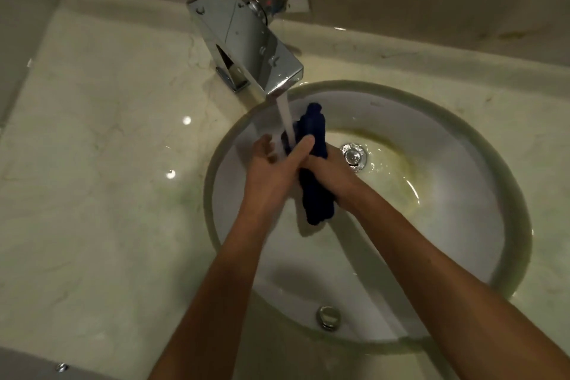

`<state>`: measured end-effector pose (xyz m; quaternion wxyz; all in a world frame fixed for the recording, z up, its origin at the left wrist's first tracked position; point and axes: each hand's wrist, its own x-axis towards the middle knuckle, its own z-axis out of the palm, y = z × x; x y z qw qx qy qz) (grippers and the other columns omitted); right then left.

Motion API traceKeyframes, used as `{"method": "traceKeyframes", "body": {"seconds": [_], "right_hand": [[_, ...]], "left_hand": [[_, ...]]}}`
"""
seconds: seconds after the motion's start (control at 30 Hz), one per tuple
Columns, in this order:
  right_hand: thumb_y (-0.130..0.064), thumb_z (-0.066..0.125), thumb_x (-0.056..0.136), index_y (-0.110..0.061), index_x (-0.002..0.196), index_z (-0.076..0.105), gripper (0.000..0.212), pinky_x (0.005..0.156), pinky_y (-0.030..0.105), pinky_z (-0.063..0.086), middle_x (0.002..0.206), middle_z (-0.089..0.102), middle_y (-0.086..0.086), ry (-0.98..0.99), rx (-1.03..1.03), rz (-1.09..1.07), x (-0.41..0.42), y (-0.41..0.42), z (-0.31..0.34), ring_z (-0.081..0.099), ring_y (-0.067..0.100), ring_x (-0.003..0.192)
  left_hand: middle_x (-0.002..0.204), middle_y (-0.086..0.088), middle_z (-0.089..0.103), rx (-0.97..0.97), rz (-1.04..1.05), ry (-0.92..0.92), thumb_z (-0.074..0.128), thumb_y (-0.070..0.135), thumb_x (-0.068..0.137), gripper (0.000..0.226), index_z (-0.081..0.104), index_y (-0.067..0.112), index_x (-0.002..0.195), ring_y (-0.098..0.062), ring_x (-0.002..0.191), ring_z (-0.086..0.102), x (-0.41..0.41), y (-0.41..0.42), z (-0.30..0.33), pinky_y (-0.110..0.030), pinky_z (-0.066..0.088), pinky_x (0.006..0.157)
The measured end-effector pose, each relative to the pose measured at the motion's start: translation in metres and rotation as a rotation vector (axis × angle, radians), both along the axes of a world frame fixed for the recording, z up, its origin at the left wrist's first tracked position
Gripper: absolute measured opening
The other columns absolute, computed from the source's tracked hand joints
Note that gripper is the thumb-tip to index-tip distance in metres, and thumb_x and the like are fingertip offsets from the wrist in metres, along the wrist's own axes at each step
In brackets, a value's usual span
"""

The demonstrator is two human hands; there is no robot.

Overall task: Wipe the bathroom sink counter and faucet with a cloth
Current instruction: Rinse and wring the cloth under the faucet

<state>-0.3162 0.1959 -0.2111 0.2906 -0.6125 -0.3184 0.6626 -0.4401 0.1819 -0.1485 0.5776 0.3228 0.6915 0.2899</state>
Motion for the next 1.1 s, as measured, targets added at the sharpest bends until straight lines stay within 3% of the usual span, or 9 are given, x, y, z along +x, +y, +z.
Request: {"method": "traceKeyframes", "body": {"seconds": [0.03,0.1,0.17,0.33,0.47,0.67,0.83,0.97,1.1], "right_hand": [[-0.014,0.071,0.079,-0.008,0.104,0.067,0.026,0.076,0.048,0.060,0.088,0.074,0.013,-0.089,0.079,0.069,0.003,-0.002,0.000,0.071,0.030,0.075],[-0.020,0.073,0.073,-0.020,0.099,0.067,0.026,0.077,0.050,0.061,0.087,0.075,0.002,-0.247,0.226,0.209,0.008,-0.006,0.001,0.072,0.024,0.077],[-0.024,0.075,0.076,-0.026,0.104,0.067,0.029,0.077,0.046,0.059,0.091,0.074,-0.005,-0.331,0.327,0.333,0.010,-0.009,0.003,0.071,0.016,0.082],[-0.023,0.077,0.075,-0.024,0.133,0.048,0.065,0.078,0.047,0.060,0.101,0.072,-0.001,-0.294,0.349,0.447,0.018,-0.008,0.009,0.072,0.015,0.087],[-0.013,0.085,0.071,-0.026,0.123,0.033,0.074,0.074,0.052,0.059,0.094,0.071,0.001,-0.230,0.377,0.458,0.019,-0.008,0.010,0.073,0.019,0.082],[-0.042,0.099,0.052,-0.030,0.139,0.038,0.107,0.093,0.039,0.058,0.126,0.063,-0.008,-0.301,0.484,0.513,0.025,0.000,-0.001,0.066,0.012,0.111],[-0.008,0.089,0.063,-0.026,0.120,0.058,0.067,0.078,0.026,0.052,0.108,0.064,-0.008,-0.355,0.578,0.553,0.006,0.019,-0.012,0.063,0.009,0.093],[-0.010,0.082,0.079,-0.033,0.076,0.055,0.035,0.064,0.019,0.041,0.071,0.055,-0.018,-0.472,0.535,0.660,-0.006,0.051,-0.002,0.051,-0.002,0.062],[-0.010,0.088,0.071,-0.015,0.076,0.066,0.023,0.056,0.018,0.045,0.071,0.066,-0.003,-0.500,0.469,0.690,-0.004,0.072,0.000,0.062,0.007,0.065]], "left_hand": [[0.131,0.006,0.053,-0.085,0.037,-0.066,0.081,0.051,0.080,0.087,0.040,0.018,0.150,-0.006,0.105,0.060,0.003,0.009,-0.004,0.000,0.045,0.056],[0.126,0.001,0.067,-0.132,0.070,-0.161,0.088,0.063,0.057,0.098,0.056,0.015,0.137,-0.013,0.100,0.070,0.007,0.020,-0.013,-0.021,0.061,0.076],[0.109,-0.004,0.077,-0.111,0.118,-0.207,0.091,0.058,0.046,0.084,0.071,0.016,0.116,-0.018,0.097,0.075,0.012,0.021,-0.020,-0.038,0.060,0.092],[0.098,-0.010,0.079,-0.028,0.241,-0.225,0.091,0.029,0.065,0.050,0.075,0.009,0.108,-0.023,0.091,0.077,0.017,0.014,-0.025,-0.045,0.062,0.090],[0.106,-0.012,0.077,0.088,0.284,-0.214,0.089,0.023,0.075,0.039,0.077,0.009,0.109,-0.025,0.098,0.075,0.018,0.005,-0.024,-0.046,0.061,0.089],[0.108,0.004,0.076,0.185,0.412,-0.075,0.089,0.048,0.054,0.073,0.067,0.023,0.119,-0.018,0.101,0.073,0.010,-0.003,-0.016,-0.045,0.059,0.092],[0.111,0.002,0.071,0.258,0.412,0.056,0.083,0.054,0.053,0.070,0.065,0.026,0.115,-0.016,0.100,0.070,0.009,-0.003,-0.003,-0.038,0.060,0.088],[0.104,0.004,0.069,0.413,0.420,0.079,0.088,0.024,0.076,0.040,0.063,0.021,0.108,-0.010,0.097,0.068,0.007,-0.008,0.002,-0.025,0.059,0.085],[0.110,-0.010,0.067,0.481,0.426,0.107,0.086,0.022,0.081,0.044,0.059,0.007,0.112,-0.022,0.104,0.066,0.007,-0.004,0.003,-0.033,0.060,0.087]]}}
